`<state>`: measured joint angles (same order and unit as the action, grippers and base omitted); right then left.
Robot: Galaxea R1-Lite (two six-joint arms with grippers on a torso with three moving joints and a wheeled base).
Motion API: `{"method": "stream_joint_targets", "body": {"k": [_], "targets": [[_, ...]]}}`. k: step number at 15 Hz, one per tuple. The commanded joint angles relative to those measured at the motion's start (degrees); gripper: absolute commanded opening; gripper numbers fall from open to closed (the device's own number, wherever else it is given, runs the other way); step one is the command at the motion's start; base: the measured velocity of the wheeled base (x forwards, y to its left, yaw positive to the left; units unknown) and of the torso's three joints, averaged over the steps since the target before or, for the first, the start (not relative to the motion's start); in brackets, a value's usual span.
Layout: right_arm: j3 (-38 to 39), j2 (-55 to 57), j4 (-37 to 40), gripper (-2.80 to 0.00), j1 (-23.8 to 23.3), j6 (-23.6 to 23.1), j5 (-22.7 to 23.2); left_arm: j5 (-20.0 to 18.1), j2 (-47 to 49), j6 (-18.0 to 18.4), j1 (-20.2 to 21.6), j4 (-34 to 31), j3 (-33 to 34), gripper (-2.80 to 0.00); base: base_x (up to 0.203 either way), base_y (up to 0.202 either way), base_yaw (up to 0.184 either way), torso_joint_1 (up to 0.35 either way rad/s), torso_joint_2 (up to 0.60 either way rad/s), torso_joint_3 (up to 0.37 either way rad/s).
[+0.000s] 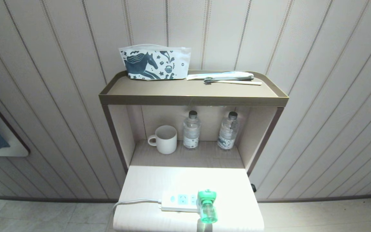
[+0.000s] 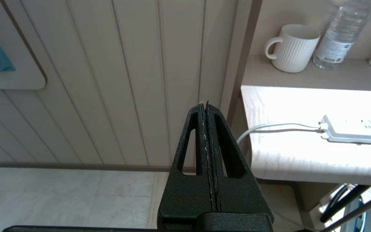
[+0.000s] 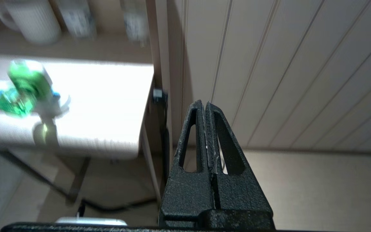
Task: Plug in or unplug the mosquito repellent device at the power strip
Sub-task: Hold the socket with your left hand and unplug it with your right hand
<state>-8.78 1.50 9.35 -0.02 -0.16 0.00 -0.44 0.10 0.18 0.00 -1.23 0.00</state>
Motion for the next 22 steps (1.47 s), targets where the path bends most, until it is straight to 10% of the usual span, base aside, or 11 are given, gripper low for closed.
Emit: {"method": "stream_joint_targets", "body": {"k": [1, 13, 22], "targets": [[-7.8, 4.5, 0.9, -2.80, 0.0, 0.0, 0.1, 0.0, 0.0, 0.0, 0.0, 0.0, 0.0, -2.80, 0.000, 0.000, 0.000, 0.000, 0.00, 0.000], [-65.9, 55.4, 14.6, -2.80, 0.8, 6.2, -0.2, 0.0, 0.0, 0.0, 0.0, 0.0, 0.0, -2.80, 0.000, 0.000, 0.000, 0.000, 0.00, 0.000], [-86.1, 91.0, 46.3, -2.80, 28.0, 16.3, -1.3, 0.0, 0.0, -0.1, 0.0, 0.0, 0.0, -2.80, 0.000, 0.000, 0.000, 0.000, 0.00, 0.000]]}}
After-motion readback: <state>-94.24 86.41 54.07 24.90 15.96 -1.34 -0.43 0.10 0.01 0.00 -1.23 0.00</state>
